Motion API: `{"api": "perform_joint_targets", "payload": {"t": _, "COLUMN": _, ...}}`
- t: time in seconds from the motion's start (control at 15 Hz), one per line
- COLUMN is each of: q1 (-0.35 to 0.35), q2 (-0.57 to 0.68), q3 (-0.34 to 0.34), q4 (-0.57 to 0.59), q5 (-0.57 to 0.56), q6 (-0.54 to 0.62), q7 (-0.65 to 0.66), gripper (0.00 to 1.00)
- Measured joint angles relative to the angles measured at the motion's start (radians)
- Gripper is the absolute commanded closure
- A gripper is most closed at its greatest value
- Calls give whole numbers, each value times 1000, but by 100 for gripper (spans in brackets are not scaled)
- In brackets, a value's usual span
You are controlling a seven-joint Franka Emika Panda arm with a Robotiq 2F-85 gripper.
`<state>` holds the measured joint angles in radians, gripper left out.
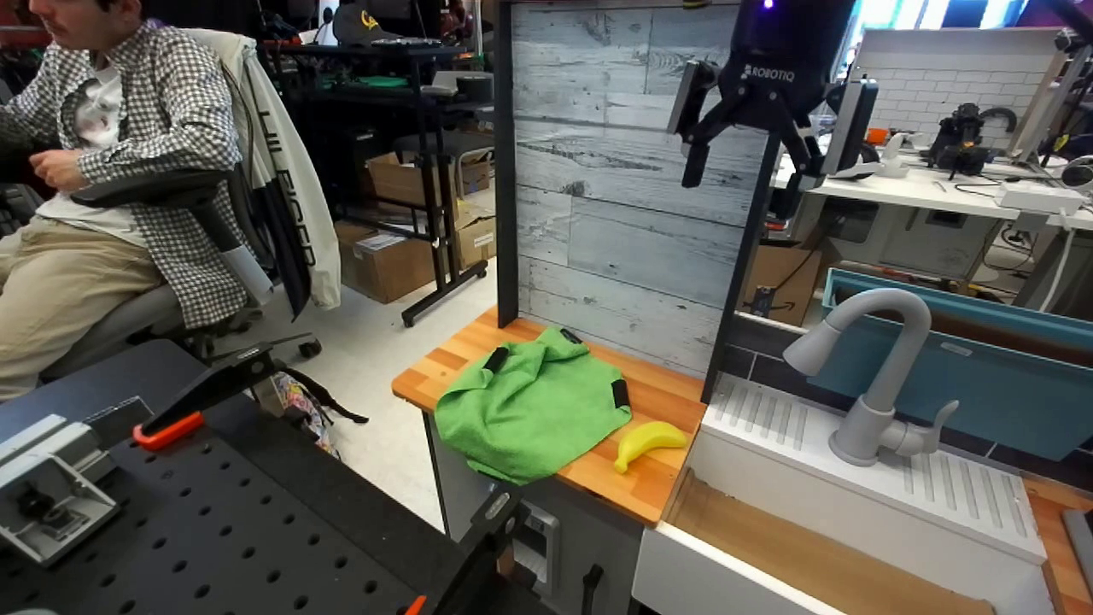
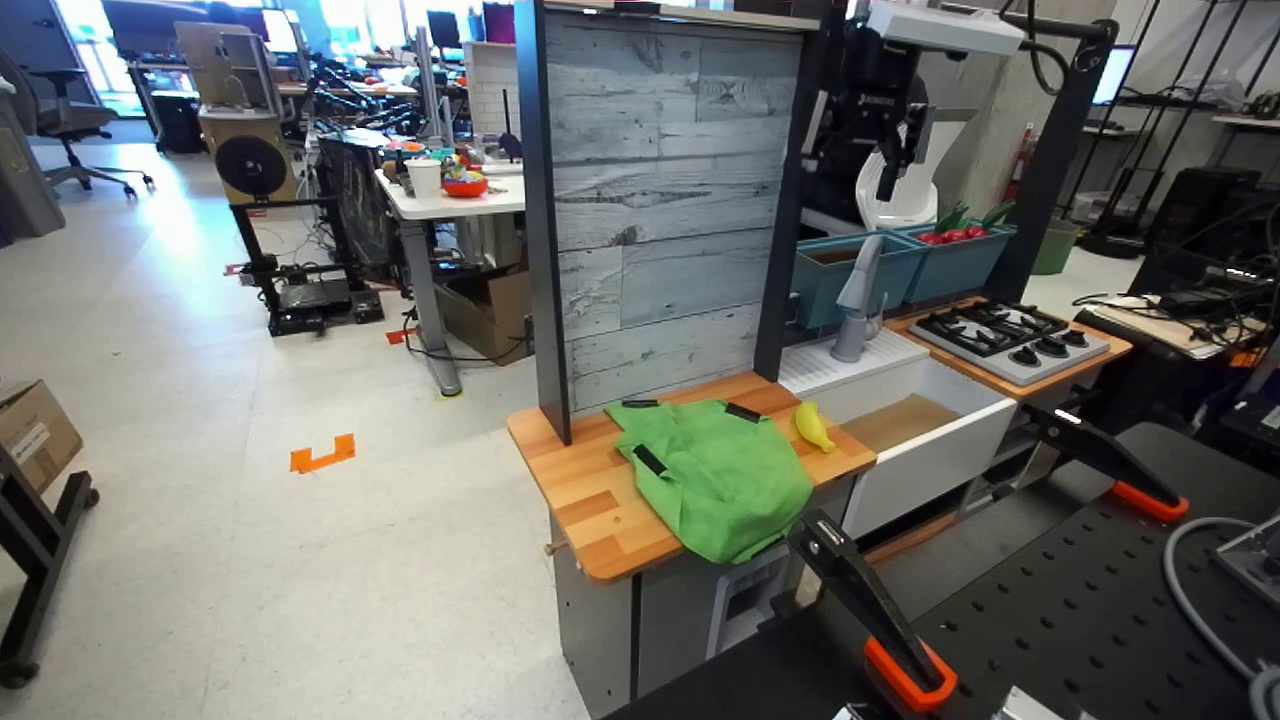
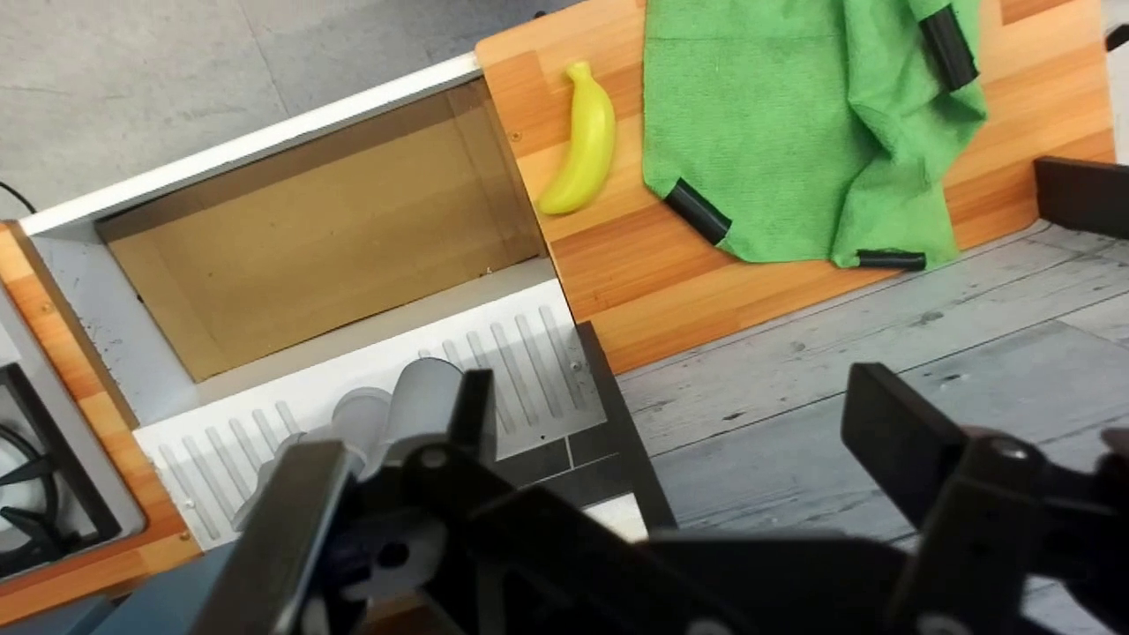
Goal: Turn the faucet to the right
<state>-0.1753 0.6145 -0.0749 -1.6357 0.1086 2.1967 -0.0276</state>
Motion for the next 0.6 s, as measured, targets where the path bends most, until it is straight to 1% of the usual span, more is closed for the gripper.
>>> {"api": "perform_joint_targets", "payload": {"t": 0.33, "q1": -45, "q2": 86, "q3": -1, "q4": 78, "q5": 63, "q6": 9, "q7": 33, "gripper": 0}}
{"api": "perform_joint_targets", "payload": {"t": 0.6, "q1": -65, "q2": 133, "q3": -9, "q4": 108, "q5": 90, "q6": 63, "q7": 102, "gripper": 0}}
